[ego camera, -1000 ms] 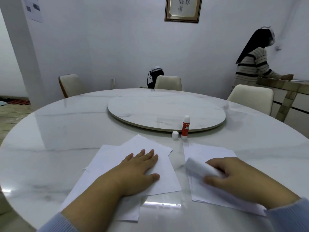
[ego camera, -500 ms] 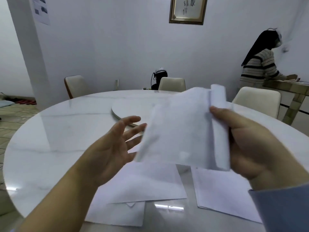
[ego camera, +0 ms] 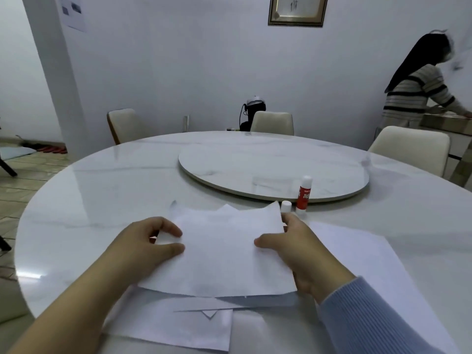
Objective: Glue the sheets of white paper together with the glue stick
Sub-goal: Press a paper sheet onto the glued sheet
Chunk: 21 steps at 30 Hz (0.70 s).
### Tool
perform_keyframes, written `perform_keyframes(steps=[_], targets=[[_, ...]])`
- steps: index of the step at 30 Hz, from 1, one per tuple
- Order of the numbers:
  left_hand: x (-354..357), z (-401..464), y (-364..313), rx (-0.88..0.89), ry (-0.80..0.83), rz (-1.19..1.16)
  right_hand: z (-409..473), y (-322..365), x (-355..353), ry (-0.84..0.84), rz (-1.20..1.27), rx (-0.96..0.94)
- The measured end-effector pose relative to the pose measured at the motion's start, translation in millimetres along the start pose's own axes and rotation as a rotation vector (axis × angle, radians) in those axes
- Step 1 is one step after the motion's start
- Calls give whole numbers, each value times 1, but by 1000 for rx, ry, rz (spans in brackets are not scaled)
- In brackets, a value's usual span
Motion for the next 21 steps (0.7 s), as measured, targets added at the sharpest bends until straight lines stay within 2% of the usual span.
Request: perform_keyframes(steps=[6,11,21], targets=[[-3,-2,6,16,8,175,2,0,-5,-118,-364,-97],[-6,-5,5,11,-7,181,0,3,-11,-143,-411,-122],[-9,-13,2,44,10,272,3,2,-15,-72,-546,-207]])
Point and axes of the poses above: each hand's wrist, its own z-axis towards the middle knuckle, its own x-axis out of the palm, y = z × x, the point moved 5 cm from there along z, towards the middle knuckle, and after that the axes turned 4 degrees about -y, right-handed, at the moved point
